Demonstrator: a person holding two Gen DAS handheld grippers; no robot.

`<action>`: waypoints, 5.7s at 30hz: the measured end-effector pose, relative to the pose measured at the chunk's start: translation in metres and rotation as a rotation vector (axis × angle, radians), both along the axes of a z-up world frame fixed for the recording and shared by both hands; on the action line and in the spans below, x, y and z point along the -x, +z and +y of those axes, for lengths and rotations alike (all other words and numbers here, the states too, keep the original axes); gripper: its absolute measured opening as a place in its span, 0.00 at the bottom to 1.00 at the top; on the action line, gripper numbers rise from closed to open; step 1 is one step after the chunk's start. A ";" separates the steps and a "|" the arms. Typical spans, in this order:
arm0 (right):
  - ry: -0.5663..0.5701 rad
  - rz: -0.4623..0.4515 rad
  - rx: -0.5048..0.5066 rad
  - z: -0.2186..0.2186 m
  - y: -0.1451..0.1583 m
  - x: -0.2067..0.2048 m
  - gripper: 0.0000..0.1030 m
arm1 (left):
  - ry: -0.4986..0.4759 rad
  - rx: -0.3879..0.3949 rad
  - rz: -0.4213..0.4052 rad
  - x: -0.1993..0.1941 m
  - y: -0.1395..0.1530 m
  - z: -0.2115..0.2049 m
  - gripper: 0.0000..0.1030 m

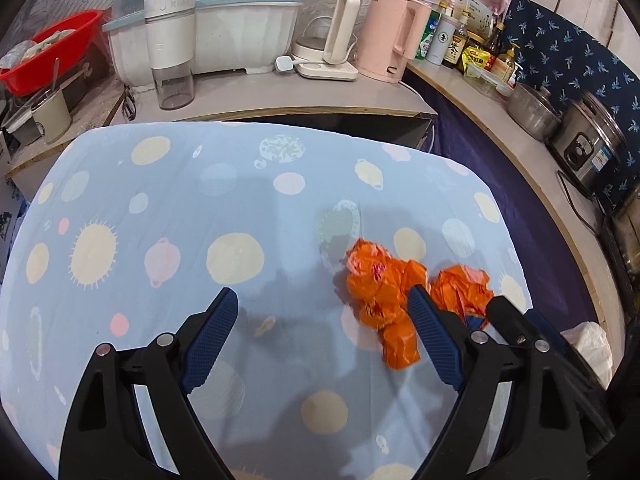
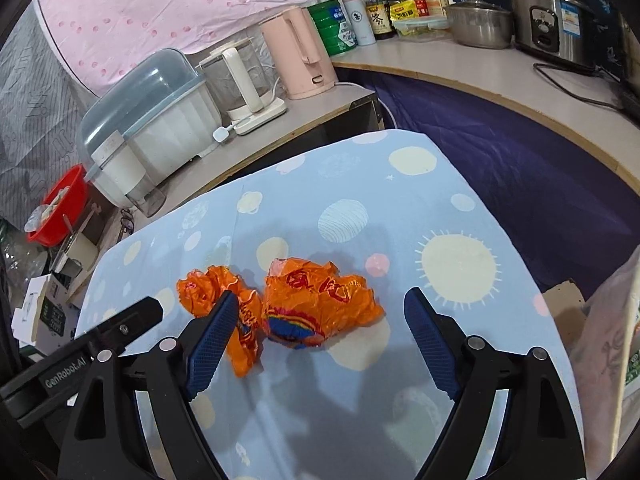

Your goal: Collect trash

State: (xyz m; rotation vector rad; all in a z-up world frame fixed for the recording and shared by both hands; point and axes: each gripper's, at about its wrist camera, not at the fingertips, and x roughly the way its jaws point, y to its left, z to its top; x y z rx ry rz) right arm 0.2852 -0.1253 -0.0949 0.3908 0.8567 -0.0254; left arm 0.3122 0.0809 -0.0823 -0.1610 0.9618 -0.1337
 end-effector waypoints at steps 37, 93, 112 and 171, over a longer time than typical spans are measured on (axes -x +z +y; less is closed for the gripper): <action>-0.117 -0.065 0.019 -0.054 0.033 0.102 0.58 | -0.231 -0.006 -0.026 0.049 0.016 -0.070 0.25; -0.539 -0.146 0.083 -0.241 0.079 0.310 0.58 | -0.689 0.011 -0.162 0.219 0.090 -0.296 0.25; -0.537 -0.120 0.095 -0.255 0.069 0.286 0.60 | -0.691 -0.011 -0.156 0.204 0.074 -0.321 0.27; -0.500 -0.089 0.189 -0.187 0.101 0.316 0.93 | -0.450 -0.101 -0.227 0.221 0.091 -0.214 0.90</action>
